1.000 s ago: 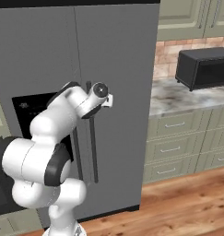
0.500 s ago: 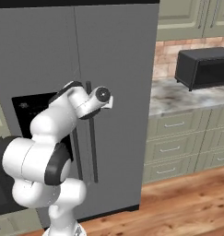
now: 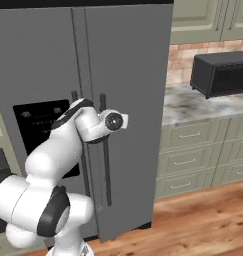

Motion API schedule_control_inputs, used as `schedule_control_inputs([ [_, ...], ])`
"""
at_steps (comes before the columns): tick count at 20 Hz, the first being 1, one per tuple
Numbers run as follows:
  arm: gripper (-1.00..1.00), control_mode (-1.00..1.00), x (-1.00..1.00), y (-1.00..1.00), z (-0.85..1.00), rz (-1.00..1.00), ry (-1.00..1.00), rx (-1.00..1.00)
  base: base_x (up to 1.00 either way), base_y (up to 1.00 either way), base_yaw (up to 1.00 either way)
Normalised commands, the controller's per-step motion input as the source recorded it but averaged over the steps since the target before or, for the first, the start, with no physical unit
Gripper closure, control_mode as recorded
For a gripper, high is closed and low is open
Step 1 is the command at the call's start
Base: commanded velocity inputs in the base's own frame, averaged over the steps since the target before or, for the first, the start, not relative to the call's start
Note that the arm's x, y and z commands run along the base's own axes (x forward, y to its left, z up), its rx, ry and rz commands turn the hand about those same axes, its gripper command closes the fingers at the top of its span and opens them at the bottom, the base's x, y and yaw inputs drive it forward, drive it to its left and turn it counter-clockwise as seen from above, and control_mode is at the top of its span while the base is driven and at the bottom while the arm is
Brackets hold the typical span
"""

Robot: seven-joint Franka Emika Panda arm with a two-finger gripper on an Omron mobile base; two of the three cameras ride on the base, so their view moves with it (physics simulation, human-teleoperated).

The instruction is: Open the fridge, remove the pear, broccoli, and shrimp, and place them on any counter.

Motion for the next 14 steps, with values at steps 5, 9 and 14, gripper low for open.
schedule_control_inputs([
  [5,1.00,-1.00,-0.96,-1.00,0.22,-0.08,-0.02,0.17,0.00,0.00,0.00],
  [9,1.00,-1.00,-0.51,-1.00,0.26,-0.07,0.00,0.10,0.00,0.00,0.00],
  [14,1.00,-1.00,-0.32,-0.62,0.26,-0.04,-0.02,0.03,0.00,0.00,0.00],
])
